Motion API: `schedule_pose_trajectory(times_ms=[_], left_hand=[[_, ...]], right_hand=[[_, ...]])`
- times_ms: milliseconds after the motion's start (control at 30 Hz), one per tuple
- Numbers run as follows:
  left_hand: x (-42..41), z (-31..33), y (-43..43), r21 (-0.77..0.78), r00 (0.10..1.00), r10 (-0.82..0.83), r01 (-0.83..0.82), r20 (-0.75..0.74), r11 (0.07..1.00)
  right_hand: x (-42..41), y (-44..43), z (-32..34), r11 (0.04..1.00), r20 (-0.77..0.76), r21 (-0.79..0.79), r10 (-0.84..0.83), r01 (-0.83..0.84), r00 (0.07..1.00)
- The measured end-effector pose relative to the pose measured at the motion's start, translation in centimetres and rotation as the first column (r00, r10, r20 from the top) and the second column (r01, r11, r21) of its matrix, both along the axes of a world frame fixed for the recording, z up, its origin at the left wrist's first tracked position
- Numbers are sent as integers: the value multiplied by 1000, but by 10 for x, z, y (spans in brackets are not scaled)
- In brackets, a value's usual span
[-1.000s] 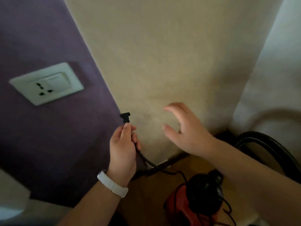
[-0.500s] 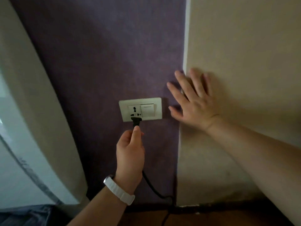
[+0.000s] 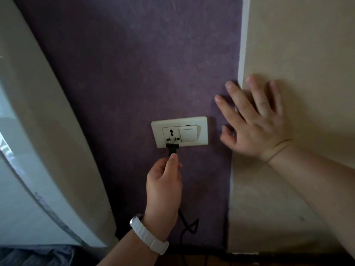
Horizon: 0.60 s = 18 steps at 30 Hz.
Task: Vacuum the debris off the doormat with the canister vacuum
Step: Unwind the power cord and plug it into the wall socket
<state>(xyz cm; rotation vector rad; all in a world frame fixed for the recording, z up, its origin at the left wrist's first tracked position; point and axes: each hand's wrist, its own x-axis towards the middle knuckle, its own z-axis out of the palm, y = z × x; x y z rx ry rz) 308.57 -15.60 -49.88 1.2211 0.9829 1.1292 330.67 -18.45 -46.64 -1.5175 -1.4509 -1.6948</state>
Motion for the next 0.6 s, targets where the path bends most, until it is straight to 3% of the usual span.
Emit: schedule_pose_trajectory(times_ms=[267, 600], left_hand=[[2, 14, -5, -27, 1000, -16, 16, -22, 999], [4, 23, 12, 139, 984, 33, -8, -174, 990]], right_hand=[[1, 0, 2, 1000, 8, 21, 5, -5, 1000], [-1, 1, 1, 1000, 9, 31, 1, -1, 1000]])
